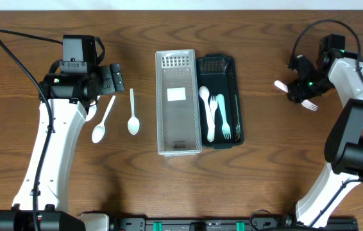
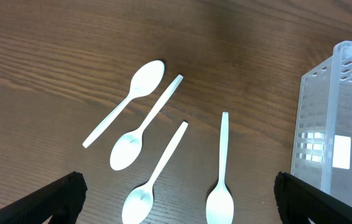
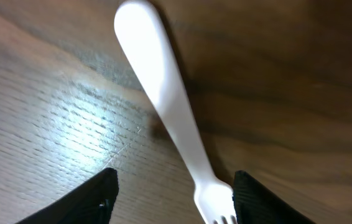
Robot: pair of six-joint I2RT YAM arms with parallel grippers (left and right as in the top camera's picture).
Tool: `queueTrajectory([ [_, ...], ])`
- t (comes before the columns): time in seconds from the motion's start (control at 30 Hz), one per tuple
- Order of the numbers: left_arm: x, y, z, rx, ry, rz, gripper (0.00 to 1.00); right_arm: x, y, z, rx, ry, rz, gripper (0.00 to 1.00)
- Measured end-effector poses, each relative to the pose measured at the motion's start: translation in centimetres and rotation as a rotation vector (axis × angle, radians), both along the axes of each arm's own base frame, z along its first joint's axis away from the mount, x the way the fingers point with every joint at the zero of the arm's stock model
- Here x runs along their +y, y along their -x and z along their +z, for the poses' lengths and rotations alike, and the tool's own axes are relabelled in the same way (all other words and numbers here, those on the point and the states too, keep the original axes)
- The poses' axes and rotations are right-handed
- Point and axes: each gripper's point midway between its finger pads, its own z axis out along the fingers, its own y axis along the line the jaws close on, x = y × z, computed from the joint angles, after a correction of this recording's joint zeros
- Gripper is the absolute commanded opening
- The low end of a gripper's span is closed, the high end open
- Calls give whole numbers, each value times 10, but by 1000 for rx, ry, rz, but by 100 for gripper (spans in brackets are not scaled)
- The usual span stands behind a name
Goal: Pack container
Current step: 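Grasp the last white fork on the right with right gripper, then place the white fork into the black tray and withdraw right gripper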
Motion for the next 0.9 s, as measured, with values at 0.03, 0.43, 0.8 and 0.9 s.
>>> queueTrajectory([
  [0.03, 0, 0, 0, 0, 0, 0, 98, 0, 1, -3, 8, -1, 3, 46],
  [0.43, 0, 0, 0, 0, 0, 0, 98, 2, 10, -18, 79, -25, -138, 1],
  [0.8, 0, 0, 0, 0, 0, 0, 98, 68, 41, 36, 176, -190, -269, 1],
  [0.9, 0, 0, 0, 0, 0, 0, 98, 121, 31, 83, 63, -318, -225, 1],
])
